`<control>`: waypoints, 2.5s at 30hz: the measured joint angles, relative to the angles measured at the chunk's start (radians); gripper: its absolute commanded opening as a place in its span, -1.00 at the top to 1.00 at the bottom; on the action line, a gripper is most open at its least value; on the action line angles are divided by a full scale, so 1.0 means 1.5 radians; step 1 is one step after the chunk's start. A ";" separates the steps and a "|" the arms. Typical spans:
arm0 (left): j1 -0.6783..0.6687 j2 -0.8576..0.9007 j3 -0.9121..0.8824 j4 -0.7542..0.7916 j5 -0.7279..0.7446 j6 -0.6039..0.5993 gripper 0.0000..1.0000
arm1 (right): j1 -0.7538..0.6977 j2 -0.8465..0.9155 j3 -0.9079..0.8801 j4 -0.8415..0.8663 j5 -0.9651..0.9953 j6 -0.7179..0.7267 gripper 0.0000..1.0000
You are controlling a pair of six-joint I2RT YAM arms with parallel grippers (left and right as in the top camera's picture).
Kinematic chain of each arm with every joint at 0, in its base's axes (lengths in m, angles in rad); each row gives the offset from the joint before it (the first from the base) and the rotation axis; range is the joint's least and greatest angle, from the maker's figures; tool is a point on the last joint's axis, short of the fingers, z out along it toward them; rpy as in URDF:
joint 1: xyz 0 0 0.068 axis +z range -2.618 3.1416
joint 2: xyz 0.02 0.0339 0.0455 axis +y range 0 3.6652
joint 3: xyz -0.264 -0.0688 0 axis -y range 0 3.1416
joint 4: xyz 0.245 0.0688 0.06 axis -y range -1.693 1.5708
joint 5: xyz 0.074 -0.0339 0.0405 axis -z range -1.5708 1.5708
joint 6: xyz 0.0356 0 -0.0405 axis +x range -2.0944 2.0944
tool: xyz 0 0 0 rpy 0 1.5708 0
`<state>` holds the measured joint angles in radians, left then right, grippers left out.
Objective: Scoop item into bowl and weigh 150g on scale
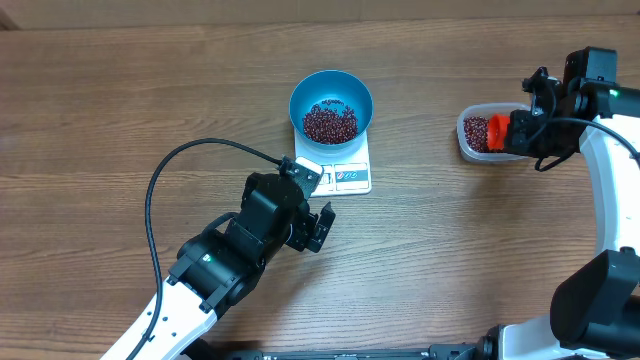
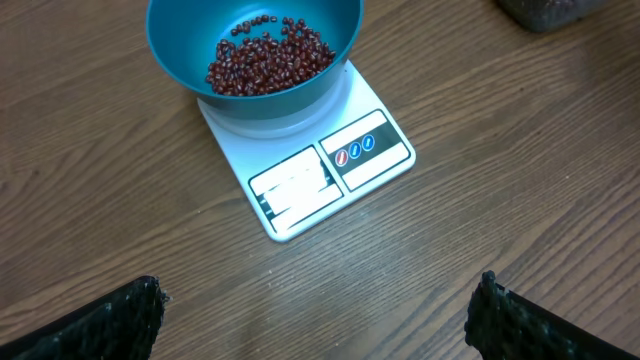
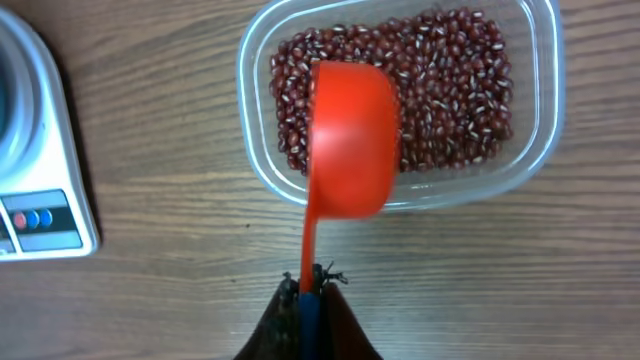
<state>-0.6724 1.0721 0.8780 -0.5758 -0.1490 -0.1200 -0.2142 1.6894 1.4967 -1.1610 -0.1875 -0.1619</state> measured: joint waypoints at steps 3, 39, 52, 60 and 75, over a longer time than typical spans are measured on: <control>0.000 0.000 0.000 0.000 0.000 0.000 -0.99 | 0.000 0.000 0.000 0.001 0.000 0.001 0.70; 0.000 0.000 0.000 0.000 0.000 0.000 -0.99 | 0.000 0.001 -0.001 0.035 -0.003 0.003 0.93; 0.000 0.000 0.000 0.000 0.000 0.000 -0.99 | 0.000 0.001 -0.001 0.048 0.066 -0.017 0.93; 0.000 0.000 0.000 0.000 0.000 0.000 -0.99 | 0.013 0.001 -0.001 0.046 0.086 -0.057 0.93; 0.000 0.000 0.000 0.000 0.000 0.000 -0.99 | 0.028 0.001 -0.001 0.047 0.096 -0.067 0.93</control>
<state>-0.6724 1.0721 0.8780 -0.5762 -0.1493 -0.1200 -0.1722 1.6901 1.4960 -1.0912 -0.0441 -0.2626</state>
